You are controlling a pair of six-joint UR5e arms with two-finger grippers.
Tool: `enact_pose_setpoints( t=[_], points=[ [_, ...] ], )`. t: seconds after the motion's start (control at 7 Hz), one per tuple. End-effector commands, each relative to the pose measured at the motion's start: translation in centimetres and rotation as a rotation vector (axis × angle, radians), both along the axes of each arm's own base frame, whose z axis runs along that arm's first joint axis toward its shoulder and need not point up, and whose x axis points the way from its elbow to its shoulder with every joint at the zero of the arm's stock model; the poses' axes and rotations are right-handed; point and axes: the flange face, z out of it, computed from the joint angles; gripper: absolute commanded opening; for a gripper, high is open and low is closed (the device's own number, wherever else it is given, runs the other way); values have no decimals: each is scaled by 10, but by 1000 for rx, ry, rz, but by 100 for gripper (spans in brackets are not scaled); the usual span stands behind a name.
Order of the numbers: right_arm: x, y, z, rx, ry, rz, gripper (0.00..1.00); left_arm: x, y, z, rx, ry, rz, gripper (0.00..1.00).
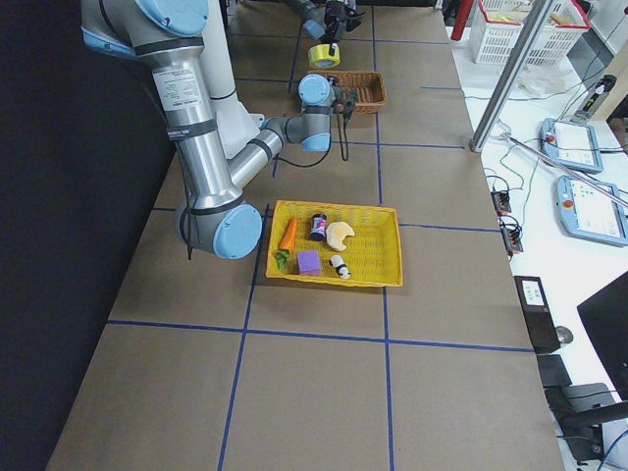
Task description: Move tape to another basket
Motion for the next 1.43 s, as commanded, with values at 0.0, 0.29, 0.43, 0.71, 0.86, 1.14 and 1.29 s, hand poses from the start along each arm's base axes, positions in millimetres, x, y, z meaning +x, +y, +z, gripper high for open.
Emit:
enact_pose_setpoints(
  t=[0.0,0.29,0.43,0.71,0.86,1.14,1.29],
  points=[
    [35,-54,32,66,284,8,100,12,-25,15,84,-191,-19,0],
    [74,-89,62,179,494,-26,100,30,-45,46,173,-381,-7,0],
    [88,-99,82,209,583,-74,100,44,-53,66,241,-473,-30,0],
    [133,-122,108,258,724,-173,100,72,-50,92,327,-605,-13,0],
    [160,-131,113,247,726,-191,100,79,-44,104,340,-639,-9,1],
    [201,-140,133,225,686,-206,100,88,-34,115,343,-661,1,63],
    [215,-142,142,237,697,-205,100,86,-36,115,341,-674,-10,100]
  ],
)
